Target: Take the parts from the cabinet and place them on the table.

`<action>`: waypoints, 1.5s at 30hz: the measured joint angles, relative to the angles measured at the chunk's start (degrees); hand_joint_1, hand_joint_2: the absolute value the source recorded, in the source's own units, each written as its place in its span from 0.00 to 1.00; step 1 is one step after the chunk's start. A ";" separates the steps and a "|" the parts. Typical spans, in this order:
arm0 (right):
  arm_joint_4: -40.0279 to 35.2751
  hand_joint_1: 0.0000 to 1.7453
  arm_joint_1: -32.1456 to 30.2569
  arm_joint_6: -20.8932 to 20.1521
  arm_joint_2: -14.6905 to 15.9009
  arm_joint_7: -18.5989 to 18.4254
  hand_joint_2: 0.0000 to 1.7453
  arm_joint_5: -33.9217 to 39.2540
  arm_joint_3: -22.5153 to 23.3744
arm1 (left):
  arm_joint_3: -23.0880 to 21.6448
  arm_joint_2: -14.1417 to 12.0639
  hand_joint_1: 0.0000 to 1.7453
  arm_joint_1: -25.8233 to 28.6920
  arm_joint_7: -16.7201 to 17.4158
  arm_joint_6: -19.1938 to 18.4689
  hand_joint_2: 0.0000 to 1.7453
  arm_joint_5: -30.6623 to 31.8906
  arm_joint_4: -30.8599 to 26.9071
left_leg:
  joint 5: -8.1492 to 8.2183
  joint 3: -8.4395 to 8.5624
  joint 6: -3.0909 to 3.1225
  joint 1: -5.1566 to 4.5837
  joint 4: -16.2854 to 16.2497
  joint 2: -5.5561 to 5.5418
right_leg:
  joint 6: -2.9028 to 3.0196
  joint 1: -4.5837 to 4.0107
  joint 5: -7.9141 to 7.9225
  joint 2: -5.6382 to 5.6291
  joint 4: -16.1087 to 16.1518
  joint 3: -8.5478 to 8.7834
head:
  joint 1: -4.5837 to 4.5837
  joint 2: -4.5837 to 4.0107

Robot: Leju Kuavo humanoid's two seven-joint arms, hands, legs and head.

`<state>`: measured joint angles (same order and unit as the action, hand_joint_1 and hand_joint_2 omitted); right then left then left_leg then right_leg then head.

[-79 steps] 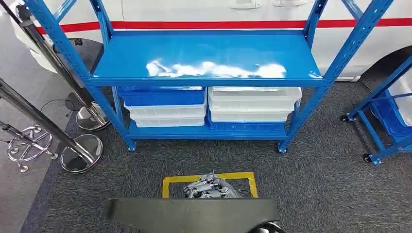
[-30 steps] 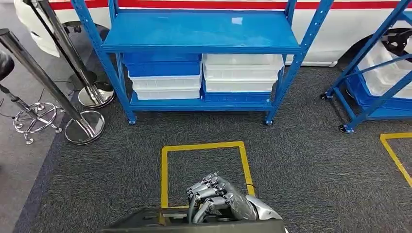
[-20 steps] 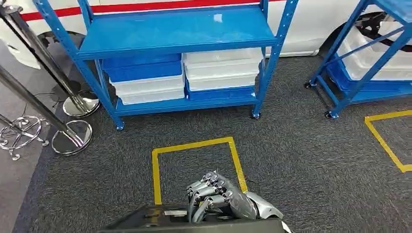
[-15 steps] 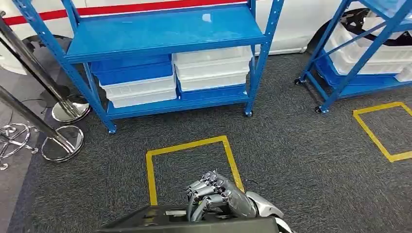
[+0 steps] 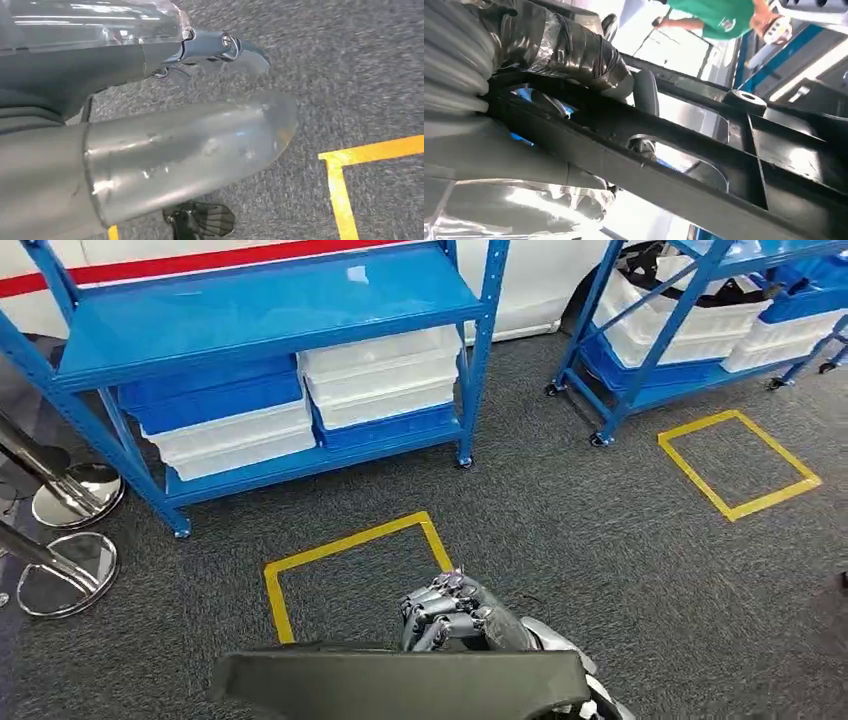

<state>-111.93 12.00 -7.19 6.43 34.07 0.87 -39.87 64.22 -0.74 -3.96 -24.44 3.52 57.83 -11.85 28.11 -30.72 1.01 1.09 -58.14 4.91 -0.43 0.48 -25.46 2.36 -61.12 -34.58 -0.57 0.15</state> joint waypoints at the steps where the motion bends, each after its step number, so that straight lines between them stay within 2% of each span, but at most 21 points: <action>1: 0.00 0.96 0.00 0.00 0.02 -0.04 1.00 0.04 0.02 | 0.04 0.00 0.00 -0.07 0.00 0.35 0.00 -0.15 0.00 | 0.09 0.07 -0.26 -0.22 0.12 0.42 | 0.60 -0.82 -1.24 1.90 1.27 0.50 | 0.00 0.00; 5: -0.02 0.96 -0.23 0.17 0.09 -0.09 1.00 0.35 0.33 | 0.72 0.07 0.00 -0.60 0.02 0.78 0.00 -0.50 0.00 | 0.17 0.65 -1.63 -0.40 0.51 2.51 | 1.62 -1.05 -0.49 -0.57 1.90 0.00 | 0.02 0.00; 8: -0.07 0.96 -0.21 0.74 0.07 -0.33 1.00 0.63 0.37 | 0.85 0.02 0.00 -0.67 -0.37 1.02 0.00 -0.17 0.00 | 4.59 -1.67 -2.15 0.07 -5.29 -3.20 | 2.88 -0.19 0.31 -2.06 2.93 0.45 | -0.04 0.00; 11: -0.02 0.96 -0.70 1.44 0.09 -0.55 1.00 0.66 0.44 | 0.87 -0.48 0.00 -0.06 -0.02 0.81 0.00 0.55 0.00 | 9.09 -7.37 -2.47 0.07 -17.05 -4.50 | 2.96 -0.29 0.36 -4.34 2.62 0.10 | -0.04 0.00; 13: -0.04 0.96 -1.32 2.03 0.11 -0.53 1.00 0.66 0.65 | 0.87 -0.68 0.00 0.06 0.70 0.70 0.00 0.57 0.00 | 5.89 -6.50 -2.46 0.12 -14.44 -4.58 | 2.89 -0.26 0.31 -5.89 2.23 -0.01 | -0.04 0.00; 15: -0.04 0.96 -1.69 2.27 0.11 -0.44 1.00 0.50 0.94 | 0.87 -1.05 0.00 0.07 1.00 0.67 0.00 0.50 0.00 | 0.29 -2.01 -2.37 0.35 -4.37 -6.08 | 2.54 -0.18 0.08 -7.48 1.62 -0.04 | -0.02 0.00; 16: -0.07 0.96 -1.82 2.49 0.11 -0.31 1.00 0.20 0.98 | 0.96 -1.18 0.00 0.17 1.33 0.63 0.00 0.35 0.00 | 0.62 -0.67 -2.09 0.68 -1.54 -9.39 | 2.30 -0.12 0.00 -8.03 1.33 -0.40 | -0.02 -0.02; 20: -0.63 0.96 -1.96 2.97 -0.24 -1.05 1.00 -1.73 0.94 | 1.49 -1.46 0.00 0.32 2.16 -0.68 0.00 -0.50 0.00 | 0.41 -0.43 -1.24 0.06 -0.65 -7.76 | 0.58 -0.06 0.75 -10.78 1.38 -1.42 | -0.02 0.00; 21: -0.90 0.96 -1.91 3.02 -0.37 -1.18 1.00 -1.73 0.92 | 1.51 -1.42 0.00 0.22 2.19 -1.01 0.00 -0.50 0.00 | -0.05 -0.38 -0.62 0.74 0.01 -6.99 | 0.42 -0.16 0.60 -10.23 0.97 -1.61 | -0.04 -0.02; 22: -1.40 0.96 -1.74 3.06 -0.48 -1.27 1.00 -1.60 0.85 | 1.59 -1.55 0.00 0.13 2.16 -1.33 0.00 -0.55 0.00 | -0.23 -0.23 -0.35 0.61 0.19 -6.29 | 0.17 -0.51 -0.22 -6.16 -0.01 -1.92 | 0.02 0.00; 23: -1.79 0.96 -1.31 3.06 -0.52 -1.42 1.00 -1.53 0.79 | 1.73 -1.55 0.00 0.30 2.12 -1.56 0.00 -0.52 0.00 | -0.22 -0.21 0.06 0.47 0.24 -5.56 | -0.07 -0.48 -2.36 -3.84 -3.01 -3.27 | -0.02 0.00; 25: -2.38 0.96 -1.09 3.06 -0.66 -1.46 1.00 -1.44 0.72 | 1.95 -1.55 0.00 0.82 2.12 -1.64 0.00 -0.48 0.00 | -0.10 -0.25 0.22 0.25 0.20 -3.78 | -0.44 -0.07 -6.95 -2.71 -12.48 -7.73 | 0.00 0.00; 27: -2.62 0.96 -1.14 3.06 -0.66 -1.55 1.00 -1.44 0.70 | 2.10 -1.62 0.00 0.81 2.10 -1.64 0.00 -0.46 0.00 | -0.01 -0.24 0.16 0.24 0.15 -2.19 | -0.65 0.19 -7.20 -2.62 -16.02 -9.42 | 0.02 0.00; 30: -3.63 0.96 -1.11 3.41 -0.66 -1.16 1.00 -1.33 0.68 | 2.19 -1.53 0.00 0.59 2.10 -1.75 0.00 -0.09 0.00 | 0.41 0.29 -0.27 0.22 0.14 -0.26 | -0.14 0.14 -0.93 -1.14 -4.59 -3.20 | 0.00 -0.02; 31: -4.17 0.96 -1.11 3.86 -0.66 -0.94 1.00 -1.23 0.70 | 2.18 -1.51 0.00 0.58 2.10 -1.93 0.00 0.21 0.00 | 0.65 0.64 -0.51 0.13 0.17 0.33 | 0.49 -0.34 -0.10 2.18 0.36 -0.65 | 0.00 0.00; 32: -4.50 0.96 -1.06 4.13 -0.66 -0.90 1.00 -1.07 0.68 | 2.16 -1.49 0.00 0.63 2.14 -2.01 0.00 0.63 0.00 | 0.92 0.67 -0.91 -0.33 -0.01 0.85 | 0.96 -1.30 -0.83 3.62 1.19 -0.27 | 0.02 -0.02; 36: -6.23 0.96 -2.24 5.07 -0.66 -0.90 1.00 -0.96 0.70 | 2.16 -1.03 0.00 0.33 3.70 -2.04 0.00 2.30 0.00 | 1.30 1.73 -1.95 -0.45 0.68 3.44 | 2.25 -0.98 -0.41 0.28 1.81 -0.51 | -0.04 0.00; 38: -6.95 0.96 -2.67 5.53 -0.66 -1.03 1.00 -0.98 0.70 | 2.10 -0.63 0.00 0.42 4.11 -2.08 0.00 2.86 0.02 | 4.28 0.38 -2.27 0.01 -2.98 -2.31 | 3.22 -0.50 0.06 -1.02 2.36 -0.13 | -0.02 -0.02; 41: -7.17 0.96 -3.58 5.97 -0.68 -1.05 1.00 -0.90 0.68 | 1.90 -0.42 0.00 1.04 5.38 -1.84 0.00 3.54 0.02 | 9.78 -5.97 -2.51 0.09 -15.79 -4.53 | 3.51 -0.62 0.09 -3.46 2.33 -0.24 | -0.02 0.00; 43: -7.19 0.96 -4.18 5.94 -0.68 -1.05 1.00 -0.74 0.68 | 1.86 -0.22 0.00 1.14 5.82 -1.49 0.00 3.58 0.02 | 7.68 -7.07 -2.49 0.10 -16.40 -4.56 | 3.50 -0.67 0.09 -5.28 2.15 -0.19 | -0.02 0.00; 45: -7.50 0.96 -4.37 5.62 -0.63 -0.87 1.00 -0.26 0.68 | 1.86 -0.15 0.00 1.02 5.99 -0.94 0.00 3.41 0.02 | 1.93 -3.63 -2.25 0.13 -7.53 -5.34 | 3.33 -0.63 -0.02 -6.95 1.73 -0.12 | -0.02 -0.02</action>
<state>-119.43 7.63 -1.57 5.79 33.20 0.61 -39.19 66.07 -0.90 -2.94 -18.45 2.58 61.24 -11.82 30.04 -34.35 -1.24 1.22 -65.67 -0.43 2.90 -0.16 -25.49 -4.59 -59.39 -34.70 -0.59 0.13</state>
